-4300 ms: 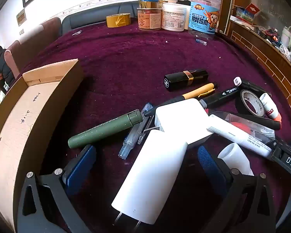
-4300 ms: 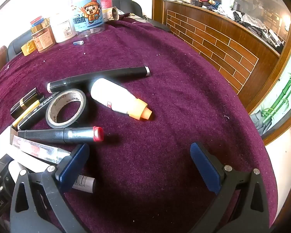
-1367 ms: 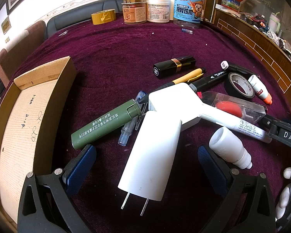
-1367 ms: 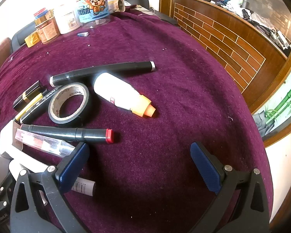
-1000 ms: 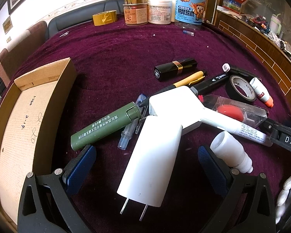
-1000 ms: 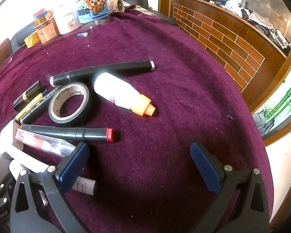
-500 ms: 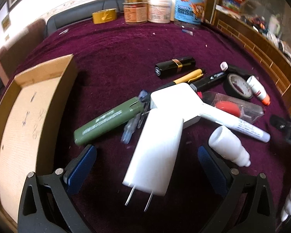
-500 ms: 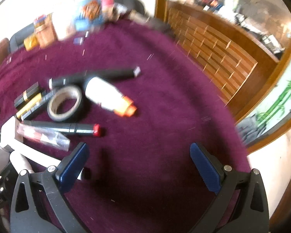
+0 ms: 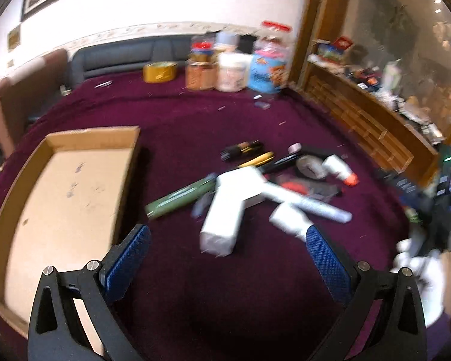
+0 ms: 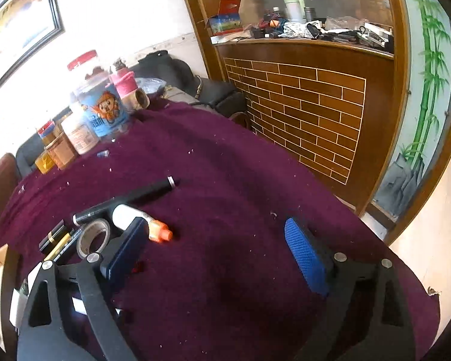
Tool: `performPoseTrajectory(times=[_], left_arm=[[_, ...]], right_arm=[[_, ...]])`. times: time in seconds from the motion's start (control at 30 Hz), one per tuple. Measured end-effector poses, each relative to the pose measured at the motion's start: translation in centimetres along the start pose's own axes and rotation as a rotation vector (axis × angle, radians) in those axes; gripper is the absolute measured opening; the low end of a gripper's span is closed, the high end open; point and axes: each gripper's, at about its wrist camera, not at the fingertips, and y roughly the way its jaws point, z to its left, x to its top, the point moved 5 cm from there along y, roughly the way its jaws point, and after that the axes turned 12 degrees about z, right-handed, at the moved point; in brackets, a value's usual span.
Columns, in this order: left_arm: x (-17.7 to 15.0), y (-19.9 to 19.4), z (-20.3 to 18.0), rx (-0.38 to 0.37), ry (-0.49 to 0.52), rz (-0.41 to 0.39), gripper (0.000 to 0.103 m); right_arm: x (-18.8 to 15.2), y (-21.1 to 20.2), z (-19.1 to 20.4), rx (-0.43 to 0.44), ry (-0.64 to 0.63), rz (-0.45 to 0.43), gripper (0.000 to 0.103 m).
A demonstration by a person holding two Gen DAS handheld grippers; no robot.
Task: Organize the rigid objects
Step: 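Grasp the white charger with the left tool while the right tool grasps the white dropper bottle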
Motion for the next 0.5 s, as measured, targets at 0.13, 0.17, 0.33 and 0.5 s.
performPoseTrajectory(times=[0.13, 0.17, 0.33, 0.5], left_arm=[[-0.4, 1.4, 0.0, 0.09, 0.028, 0.026, 0.101], [-0.5, 1.6, 0.1, 0.093, 0.03, 0.032, 0.101], [0.2, 3.0, -0.2, 0.096, 0.043, 0.052, 0.101], [1.0, 4.3, -0.7, 0.127, 0.093, 0.068, 0.101]], right_arm=[[-0.3, 0.5, 0.8, 0.006, -0.036, 0.023, 0.093], [-0.4, 0.2, 1.1, 0.006, -0.052, 0.021, 0.093], [-0.7, 0.9, 1.3, 0.002, -0.068, 0.057, 0.093], [-0.8, 1.1, 1.2, 0.002, -0.062, 0.068, 0.093]])
